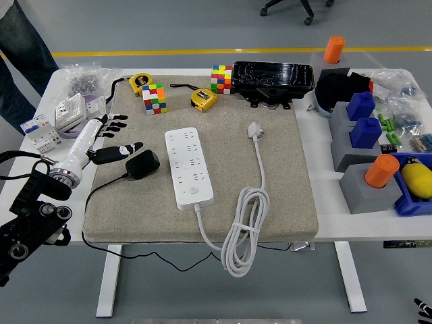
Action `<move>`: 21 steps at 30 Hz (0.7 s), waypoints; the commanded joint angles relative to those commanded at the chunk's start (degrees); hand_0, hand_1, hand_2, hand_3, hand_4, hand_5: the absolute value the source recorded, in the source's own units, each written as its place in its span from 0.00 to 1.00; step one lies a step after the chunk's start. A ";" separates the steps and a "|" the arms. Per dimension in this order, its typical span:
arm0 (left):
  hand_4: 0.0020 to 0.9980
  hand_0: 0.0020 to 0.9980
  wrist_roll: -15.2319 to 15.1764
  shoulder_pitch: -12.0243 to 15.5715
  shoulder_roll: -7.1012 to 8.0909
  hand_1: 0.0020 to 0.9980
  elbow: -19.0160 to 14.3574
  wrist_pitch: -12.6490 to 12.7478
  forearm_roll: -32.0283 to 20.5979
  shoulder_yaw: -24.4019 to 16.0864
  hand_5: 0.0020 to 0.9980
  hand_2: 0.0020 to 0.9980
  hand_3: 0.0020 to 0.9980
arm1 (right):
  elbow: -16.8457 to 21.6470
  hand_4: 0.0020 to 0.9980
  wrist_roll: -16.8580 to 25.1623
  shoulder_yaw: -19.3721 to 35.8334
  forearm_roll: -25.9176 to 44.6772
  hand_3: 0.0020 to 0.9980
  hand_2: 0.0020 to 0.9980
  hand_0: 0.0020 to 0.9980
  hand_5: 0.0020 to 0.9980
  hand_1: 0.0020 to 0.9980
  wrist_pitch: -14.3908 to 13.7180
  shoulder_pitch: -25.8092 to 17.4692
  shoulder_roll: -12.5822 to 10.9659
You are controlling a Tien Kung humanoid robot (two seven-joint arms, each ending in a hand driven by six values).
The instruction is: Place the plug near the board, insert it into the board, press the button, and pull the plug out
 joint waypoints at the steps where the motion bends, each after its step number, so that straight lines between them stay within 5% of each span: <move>1: 0.84 0.58 -0.14 0.48 -0.11 0.67 -0.28 0.06 -0.33 -1.13 0.24 0.61 0.60 | -0.03 0.91 0.00 0.02 -0.01 0.56 0.66 0.66 0.51 0.66 0.00 -0.02 0.10; 12: 0.83 0.57 -0.17 4.38 0.00 0.64 -3.17 -0.19 0.21 -11.07 0.24 0.58 0.59 | -0.43 0.91 0.23 -1.44 0.16 0.56 0.66 0.66 0.51 0.66 -0.21 1.66 0.41; 21: 0.83 0.57 -0.18 6.00 0.13 0.64 -3.58 -0.34 0.49 -14.22 0.24 0.58 0.59 | -1.16 0.91 0.38 -2.77 0.58 0.56 0.66 0.66 0.51 0.66 -0.26 2.61 0.48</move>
